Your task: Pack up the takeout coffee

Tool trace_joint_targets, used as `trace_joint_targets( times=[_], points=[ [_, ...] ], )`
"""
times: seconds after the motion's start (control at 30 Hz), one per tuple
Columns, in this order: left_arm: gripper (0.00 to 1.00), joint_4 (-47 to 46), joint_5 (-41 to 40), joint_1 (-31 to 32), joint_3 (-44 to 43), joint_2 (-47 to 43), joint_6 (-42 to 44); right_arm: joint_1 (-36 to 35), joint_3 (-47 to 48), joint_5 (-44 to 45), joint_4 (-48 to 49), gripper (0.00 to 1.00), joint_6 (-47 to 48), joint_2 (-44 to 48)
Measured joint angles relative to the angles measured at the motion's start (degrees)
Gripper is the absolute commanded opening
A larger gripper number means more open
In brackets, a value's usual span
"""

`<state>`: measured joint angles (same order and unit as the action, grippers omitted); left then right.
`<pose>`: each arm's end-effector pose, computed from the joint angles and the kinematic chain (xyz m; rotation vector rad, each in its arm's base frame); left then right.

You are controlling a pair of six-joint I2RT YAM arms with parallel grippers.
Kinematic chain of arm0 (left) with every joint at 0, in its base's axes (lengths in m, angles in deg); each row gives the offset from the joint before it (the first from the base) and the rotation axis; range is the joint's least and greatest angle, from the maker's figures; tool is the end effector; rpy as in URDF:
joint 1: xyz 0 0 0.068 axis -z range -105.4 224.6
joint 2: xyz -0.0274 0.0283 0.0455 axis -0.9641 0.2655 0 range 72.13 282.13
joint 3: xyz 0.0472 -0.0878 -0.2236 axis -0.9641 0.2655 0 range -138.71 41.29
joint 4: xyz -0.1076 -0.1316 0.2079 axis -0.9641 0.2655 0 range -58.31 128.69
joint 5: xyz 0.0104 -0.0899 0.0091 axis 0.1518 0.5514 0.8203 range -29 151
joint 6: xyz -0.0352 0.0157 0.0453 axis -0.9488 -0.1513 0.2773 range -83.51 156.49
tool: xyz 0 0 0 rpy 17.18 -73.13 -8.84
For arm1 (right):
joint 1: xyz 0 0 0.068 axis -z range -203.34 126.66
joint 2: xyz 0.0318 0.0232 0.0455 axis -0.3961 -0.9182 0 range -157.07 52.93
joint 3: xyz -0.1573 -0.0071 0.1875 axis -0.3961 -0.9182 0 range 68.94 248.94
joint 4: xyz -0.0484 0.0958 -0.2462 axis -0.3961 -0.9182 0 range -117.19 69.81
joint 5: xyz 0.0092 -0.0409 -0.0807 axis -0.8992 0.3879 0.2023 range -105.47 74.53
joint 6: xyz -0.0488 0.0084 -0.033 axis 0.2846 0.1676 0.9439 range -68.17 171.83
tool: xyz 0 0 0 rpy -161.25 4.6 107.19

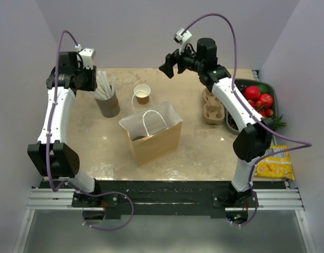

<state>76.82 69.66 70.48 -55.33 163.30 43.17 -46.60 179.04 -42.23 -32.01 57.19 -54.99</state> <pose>0.3603 0.0194 0.3574 0.1305 2.2510 -0.0704 0.4092 0.1973 0.3878 -0.7638 1.5887 0.6333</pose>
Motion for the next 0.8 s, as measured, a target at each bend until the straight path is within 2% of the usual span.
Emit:
trace_joint_targets(
  times=[0.17, 0.3, 0.63, 0.73, 0.8],
  points=[
    [0.24, 0.4, 0.0, 0.0, 0.0, 0.0, 0.2, 0.1, 0.0, 0.0, 0.0, 0.94, -0.1, 0.0],
    [0.30, 0.4, 0.0, 0.0, 0.0, 0.0, 0.3, 0.1, 0.0, 0.0, 0.1, 0.94, -0.2, 0.0],
    [0.28, 0.9, -1.5, 0.0, 1.1, -0.2, 0.6, 0.1, 0.0, 0.0, 0.1, 0.94, -0.2, 0.0],
    [0.20, 1.1, -1.9, 0.0, 1.7, -0.8, 0.9, 0.1, 0.0, 0.0, 0.1, 0.94, -0.2, 0.0],
    [0.05, 1.3, -1.9, 0.0, 1.9, -1.1, 1.0, 0.1, 0.0, 0.0, 0.1, 0.94, -0.2, 0.0]
  ],
)
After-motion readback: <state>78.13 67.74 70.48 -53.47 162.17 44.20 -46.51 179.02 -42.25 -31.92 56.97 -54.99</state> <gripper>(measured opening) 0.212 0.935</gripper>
